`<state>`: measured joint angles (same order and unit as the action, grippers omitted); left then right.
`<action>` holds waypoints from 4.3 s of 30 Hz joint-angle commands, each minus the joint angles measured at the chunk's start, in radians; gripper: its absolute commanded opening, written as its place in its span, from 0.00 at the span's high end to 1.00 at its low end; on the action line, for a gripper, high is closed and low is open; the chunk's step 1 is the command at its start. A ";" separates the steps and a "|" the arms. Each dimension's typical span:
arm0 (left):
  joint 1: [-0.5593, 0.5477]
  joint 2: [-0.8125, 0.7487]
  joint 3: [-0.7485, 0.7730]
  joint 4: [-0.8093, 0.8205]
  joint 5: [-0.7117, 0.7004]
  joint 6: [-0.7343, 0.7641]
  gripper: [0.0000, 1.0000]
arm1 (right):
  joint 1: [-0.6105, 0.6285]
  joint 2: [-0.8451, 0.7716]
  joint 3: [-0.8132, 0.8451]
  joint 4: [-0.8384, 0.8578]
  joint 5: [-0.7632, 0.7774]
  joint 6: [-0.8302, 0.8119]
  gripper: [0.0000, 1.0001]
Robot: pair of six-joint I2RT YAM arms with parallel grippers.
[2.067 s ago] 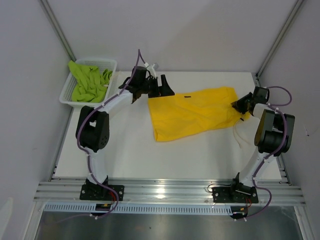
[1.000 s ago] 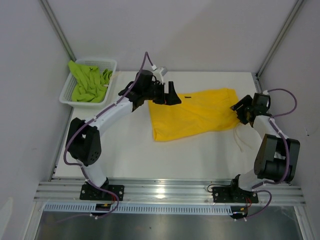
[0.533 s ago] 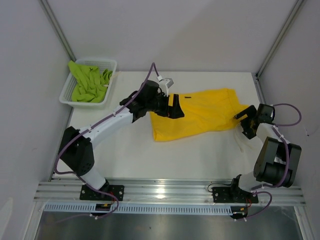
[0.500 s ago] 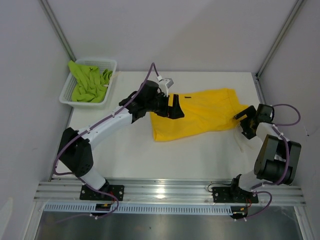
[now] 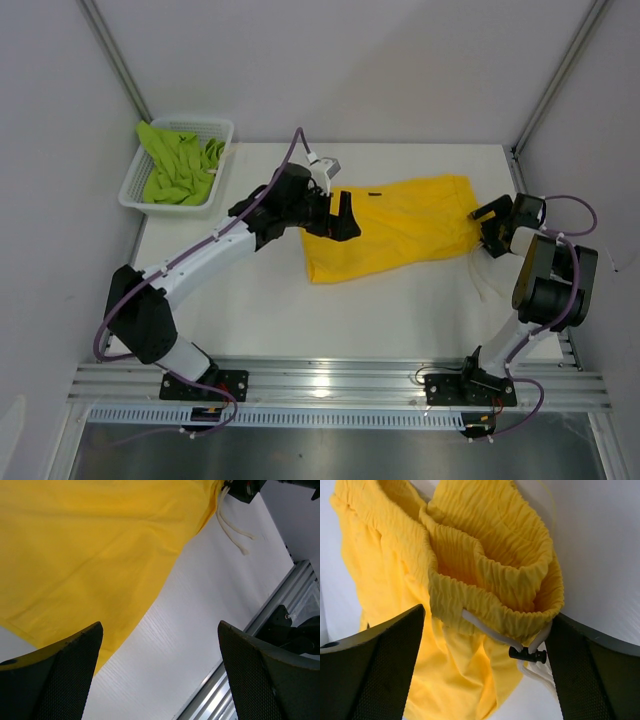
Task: Fold and stack the shorts
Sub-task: Fold the shorts
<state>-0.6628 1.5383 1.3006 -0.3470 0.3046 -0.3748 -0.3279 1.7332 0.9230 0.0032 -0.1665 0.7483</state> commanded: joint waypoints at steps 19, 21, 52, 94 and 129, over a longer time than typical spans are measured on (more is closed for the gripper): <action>-0.001 -0.098 -0.133 0.014 -0.070 0.059 0.02 | 0.714 -0.415 -0.366 -0.087 0.263 0.106 0.29; 0.000 -0.089 -0.133 0.011 -0.085 0.060 0.02 | 0.792 -0.470 -0.381 -0.136 0.272 0.112 0.11; -0.060 0.512 0.535 -0.208 -0.197 0.056 0.04 | 0.510 -0.120 -0.289 0.193 -0.146 0.106 0.53; -0.141 0.847 0.813 -0.357 -0.472 -0.055 0.14 | 0.596 -0.109 -0.343 0.314 -0.082 0.091 1.00; -0.153 0.853 0.790 -0.354 -0.505 -0.038 0.24 | 0.596 -0.086 -0.292 0.271 -0.054 0.103 1.00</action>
<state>-0.8196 2.4424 2.1059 -0.6601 -0.1635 -0.3935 0.2646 1.6428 0.6121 0.2970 -0.2539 0.8619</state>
